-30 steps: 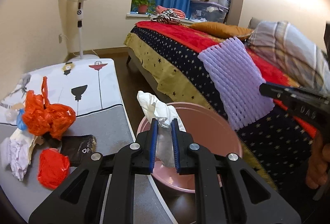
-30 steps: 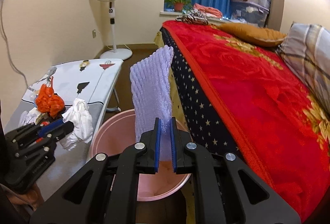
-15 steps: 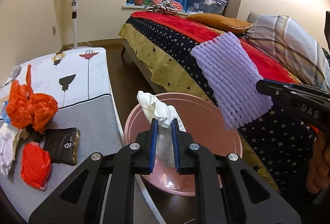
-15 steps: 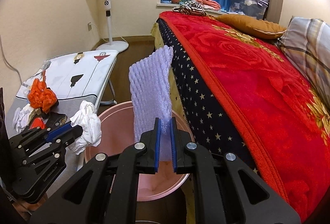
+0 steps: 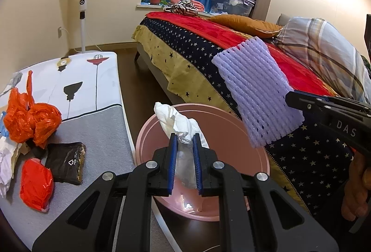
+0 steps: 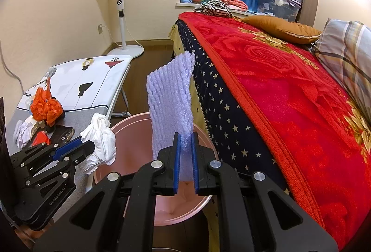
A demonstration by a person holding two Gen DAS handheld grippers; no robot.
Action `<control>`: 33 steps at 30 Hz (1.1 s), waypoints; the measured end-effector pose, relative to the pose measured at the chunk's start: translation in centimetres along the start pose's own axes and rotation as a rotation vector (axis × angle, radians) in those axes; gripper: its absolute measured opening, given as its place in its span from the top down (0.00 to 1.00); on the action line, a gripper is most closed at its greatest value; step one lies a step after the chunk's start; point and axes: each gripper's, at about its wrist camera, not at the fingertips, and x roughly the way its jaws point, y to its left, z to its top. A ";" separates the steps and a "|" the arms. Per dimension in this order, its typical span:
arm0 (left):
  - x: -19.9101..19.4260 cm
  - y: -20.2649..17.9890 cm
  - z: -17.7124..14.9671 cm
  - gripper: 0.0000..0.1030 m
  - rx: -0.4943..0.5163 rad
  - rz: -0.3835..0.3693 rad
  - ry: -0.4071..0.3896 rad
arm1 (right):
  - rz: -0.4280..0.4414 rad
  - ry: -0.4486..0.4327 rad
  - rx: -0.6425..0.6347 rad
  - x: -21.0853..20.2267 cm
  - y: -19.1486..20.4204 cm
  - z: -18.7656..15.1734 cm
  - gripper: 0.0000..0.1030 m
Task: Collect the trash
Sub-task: 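Carry the foam net and tissue over the pink bin with both tools, then open both tools to drop the foam net and tissue into the bin, then move both tools back to the board toward the black wrapper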
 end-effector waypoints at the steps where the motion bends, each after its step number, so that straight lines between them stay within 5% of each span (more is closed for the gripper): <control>1: 0.0 0.0 0.0 0.86 -0.001 -0.001 0.001 | 0.000 0.001 -0.001 0.0 0.0 0.0 0.91; 5: 0.2 -0.2 0.0 0.84 -0.007 -0.024 0.011 | -0.006 0.001 0.006 0.1 0.0 -0.1 0.83; 7: 0.4 -0.1 -0.1 0.56 -0.015 -0.024 0.025 | -0.017 -0.005 0.011 0.0 -0.1 -0.2 0.53; 9: 0.3 0.0 -0.2 0.52 -0.014 -0.004 0.018 | -0.027 -0.018 0.015 -0.2 -0.1 -0.2 0.47; 17: -1.3 0.7 -0.1 0.57 -0.018 0.032 -0.024 | 0.017 -0.070 0.009 -1.4 0.3 -0.2 0.47; 33: -6.8 5.7 -0.9 0.61 -0.118 0.228 -0.121 | 0.165 -0.181 -0.009 -4.0 4.1 0.4 0.54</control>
